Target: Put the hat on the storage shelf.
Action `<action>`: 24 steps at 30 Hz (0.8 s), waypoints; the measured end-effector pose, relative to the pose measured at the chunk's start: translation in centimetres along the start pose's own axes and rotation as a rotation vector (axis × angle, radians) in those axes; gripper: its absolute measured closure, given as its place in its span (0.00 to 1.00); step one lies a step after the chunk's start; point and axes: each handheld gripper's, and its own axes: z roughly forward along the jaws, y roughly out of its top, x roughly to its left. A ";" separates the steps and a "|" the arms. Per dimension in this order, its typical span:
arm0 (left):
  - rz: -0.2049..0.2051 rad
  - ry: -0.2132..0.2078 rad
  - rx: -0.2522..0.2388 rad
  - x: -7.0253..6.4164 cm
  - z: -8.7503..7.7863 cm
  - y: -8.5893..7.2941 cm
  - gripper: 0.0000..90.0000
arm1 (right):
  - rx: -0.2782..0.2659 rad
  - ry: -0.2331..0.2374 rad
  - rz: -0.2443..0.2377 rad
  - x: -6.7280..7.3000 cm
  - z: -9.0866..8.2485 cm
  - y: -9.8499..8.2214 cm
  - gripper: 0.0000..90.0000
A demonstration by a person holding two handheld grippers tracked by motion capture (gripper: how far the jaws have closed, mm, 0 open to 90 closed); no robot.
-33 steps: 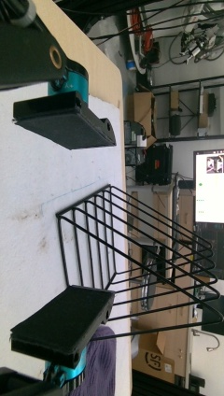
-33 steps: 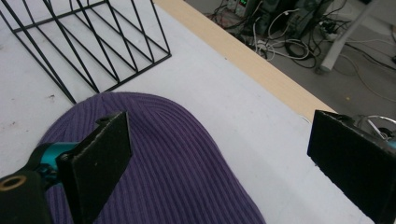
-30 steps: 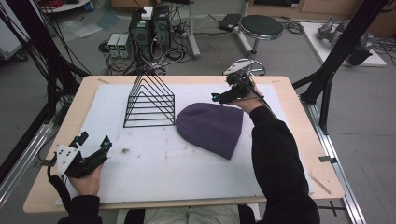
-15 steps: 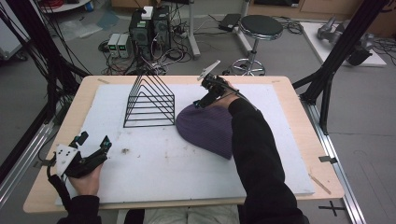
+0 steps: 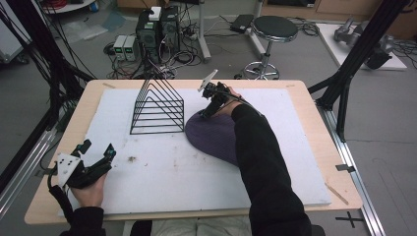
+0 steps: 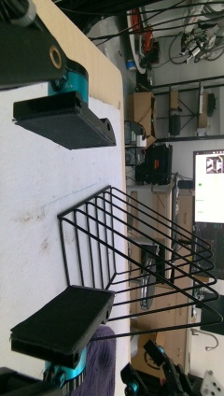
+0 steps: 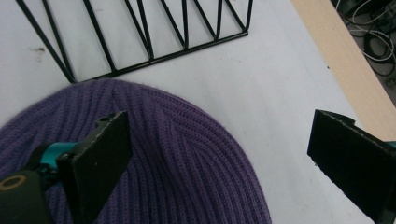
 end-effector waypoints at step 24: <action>-0.002 -0.004 0.000 0.1 -0.3 -0.1 0.24 | 0.120 0.116 0.069 -0.9 5.5 -1.3 0.11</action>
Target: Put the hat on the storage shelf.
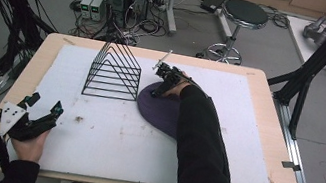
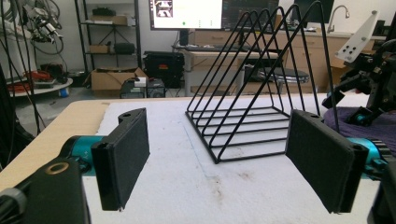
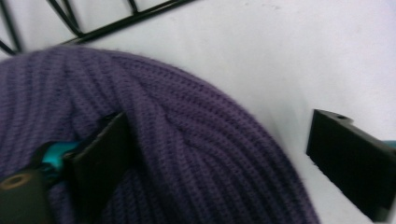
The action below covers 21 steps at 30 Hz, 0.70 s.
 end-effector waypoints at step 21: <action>-0.009 -0.017 0.005 0.0 0.1 0.0 0.24 | 0.079 0.068 0.072 1.8 -1.3 0.8 0.82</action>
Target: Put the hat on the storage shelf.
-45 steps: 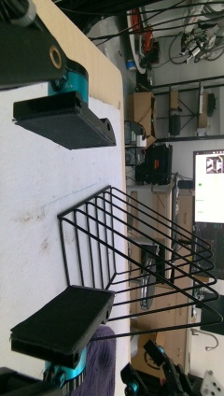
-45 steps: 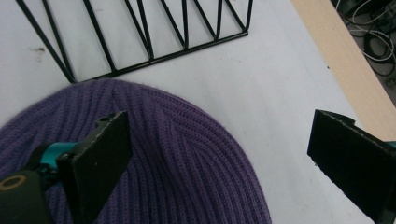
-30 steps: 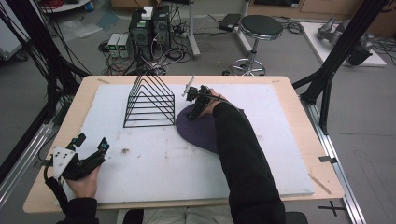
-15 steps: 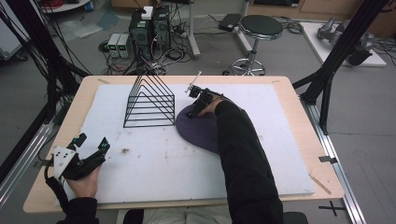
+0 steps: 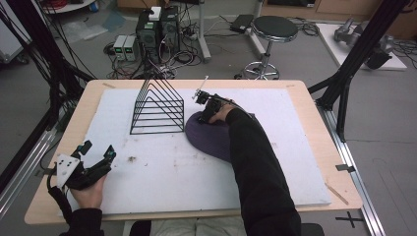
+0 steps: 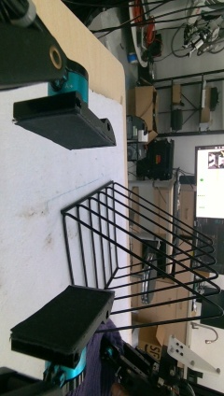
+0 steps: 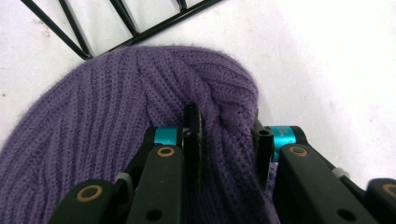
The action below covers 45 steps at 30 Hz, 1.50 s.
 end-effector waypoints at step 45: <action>-0.012 0.003 -0.049 -0.5 0.1 0.5 0.25 | -0.891 -0.517 0.290 8.7 -14.6 -8.6 0.83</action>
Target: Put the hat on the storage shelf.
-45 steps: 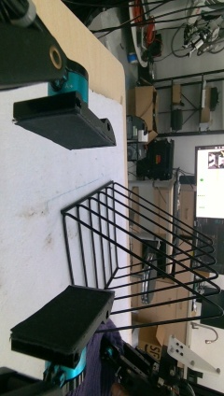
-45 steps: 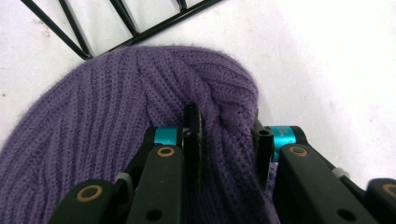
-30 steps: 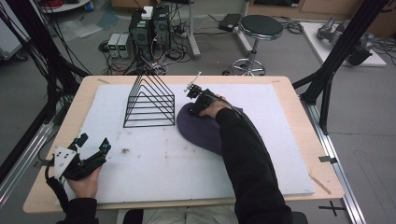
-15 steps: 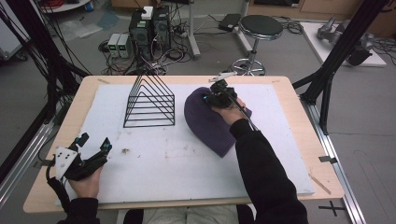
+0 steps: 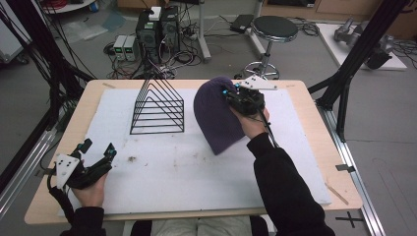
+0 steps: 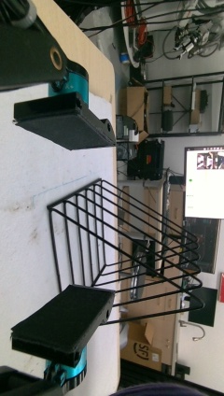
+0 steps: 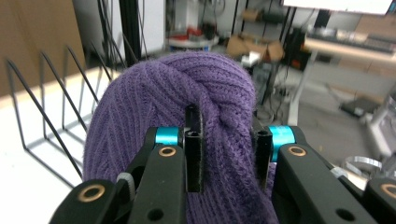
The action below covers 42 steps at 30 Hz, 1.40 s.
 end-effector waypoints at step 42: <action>-0.081 -0.492 0.019 -9.2 8.5 6.7 0.22 | -0.451 -0.045 -0.014 5.7 -6.6 6.9 0.81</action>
